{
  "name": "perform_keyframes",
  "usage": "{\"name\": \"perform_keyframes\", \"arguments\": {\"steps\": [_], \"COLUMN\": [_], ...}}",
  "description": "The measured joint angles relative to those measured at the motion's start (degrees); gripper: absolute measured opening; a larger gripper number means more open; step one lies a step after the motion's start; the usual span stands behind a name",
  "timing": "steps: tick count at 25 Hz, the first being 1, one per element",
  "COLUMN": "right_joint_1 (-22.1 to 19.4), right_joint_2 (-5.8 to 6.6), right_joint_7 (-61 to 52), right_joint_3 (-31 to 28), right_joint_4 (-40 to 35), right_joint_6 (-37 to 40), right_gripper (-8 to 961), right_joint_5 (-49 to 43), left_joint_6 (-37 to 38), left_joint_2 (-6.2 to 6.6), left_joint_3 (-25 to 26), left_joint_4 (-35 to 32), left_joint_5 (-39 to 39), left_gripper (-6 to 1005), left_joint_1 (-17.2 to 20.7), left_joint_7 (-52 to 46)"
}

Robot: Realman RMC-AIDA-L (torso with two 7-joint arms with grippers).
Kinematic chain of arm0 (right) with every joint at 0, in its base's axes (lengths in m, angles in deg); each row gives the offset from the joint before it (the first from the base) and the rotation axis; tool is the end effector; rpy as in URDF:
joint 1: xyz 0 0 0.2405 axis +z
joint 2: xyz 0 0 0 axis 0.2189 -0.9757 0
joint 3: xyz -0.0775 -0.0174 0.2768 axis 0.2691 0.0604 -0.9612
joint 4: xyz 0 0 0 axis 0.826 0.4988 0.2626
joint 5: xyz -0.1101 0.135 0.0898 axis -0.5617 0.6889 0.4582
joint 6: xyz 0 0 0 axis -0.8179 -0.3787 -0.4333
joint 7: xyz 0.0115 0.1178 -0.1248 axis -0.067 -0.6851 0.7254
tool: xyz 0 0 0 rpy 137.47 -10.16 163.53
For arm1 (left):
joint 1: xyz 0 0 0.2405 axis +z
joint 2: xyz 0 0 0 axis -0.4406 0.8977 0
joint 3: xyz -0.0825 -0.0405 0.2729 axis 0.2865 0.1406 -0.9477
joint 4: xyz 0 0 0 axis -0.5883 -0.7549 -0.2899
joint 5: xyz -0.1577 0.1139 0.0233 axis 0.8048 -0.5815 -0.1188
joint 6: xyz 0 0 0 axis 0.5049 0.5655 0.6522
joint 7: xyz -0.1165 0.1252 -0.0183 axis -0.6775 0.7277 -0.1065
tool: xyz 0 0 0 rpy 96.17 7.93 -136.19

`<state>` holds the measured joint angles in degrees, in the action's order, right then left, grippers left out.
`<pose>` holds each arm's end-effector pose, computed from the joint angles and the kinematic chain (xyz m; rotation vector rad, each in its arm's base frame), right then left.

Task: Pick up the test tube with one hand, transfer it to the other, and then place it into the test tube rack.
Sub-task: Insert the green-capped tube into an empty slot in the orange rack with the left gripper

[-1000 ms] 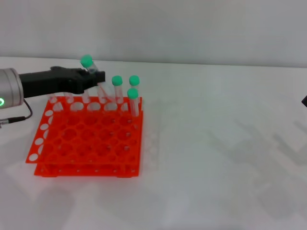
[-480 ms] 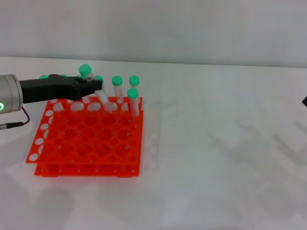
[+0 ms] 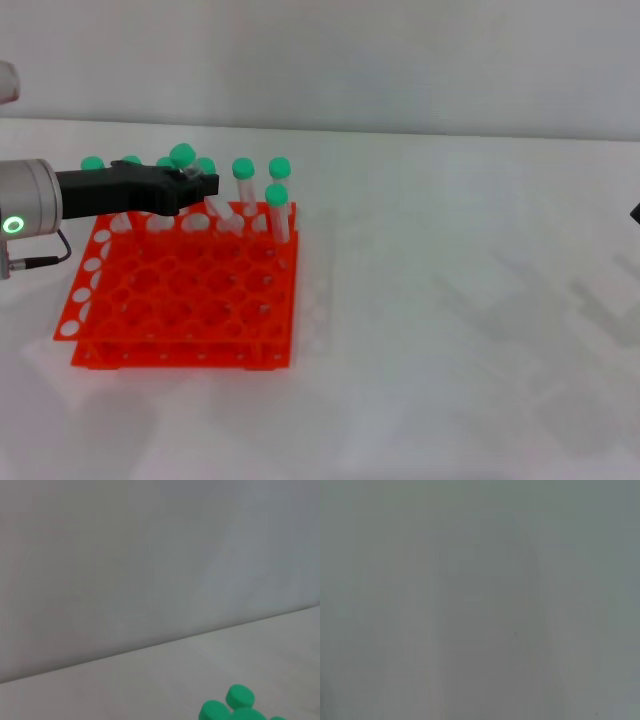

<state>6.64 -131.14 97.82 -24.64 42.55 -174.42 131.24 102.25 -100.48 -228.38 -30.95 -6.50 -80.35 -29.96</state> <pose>0.3160 0.3187 0.0250 -1.9248 0.4736 1.1516 -0.2610 0.4327 0.0084 -2.3995 -0.9253 -0.5125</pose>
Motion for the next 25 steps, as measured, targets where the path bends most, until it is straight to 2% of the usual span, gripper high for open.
{"name": "perform_keyframes", "arguments": {"steps": [13,25], "right_joint_1": [0.32,-0.01], "right_joint_2": [0.00,0.08], "right_joint_7": [-0.07,-0.03], "right_joint_3": [0.00,0.00], "right_joint_4": [-0.05,-0.07], "right_joint_6": [0.25,0.66], "right_gripper": [825,825], "right_joint_5": [0.01,0.01], "left_joint_6": [-0.36,-6.33], "left_joint_2": [0.00,0.01], "left_joint_3": [0.00,0.00], "left_joint_4": [-2.05,-6.02], "left_joint_5": [-0.47,-3.09], "left_gripper": [209,209], "left_joint_1": [-0.12,-0.65], "left_joint_7": [0.08,-0.19]}}
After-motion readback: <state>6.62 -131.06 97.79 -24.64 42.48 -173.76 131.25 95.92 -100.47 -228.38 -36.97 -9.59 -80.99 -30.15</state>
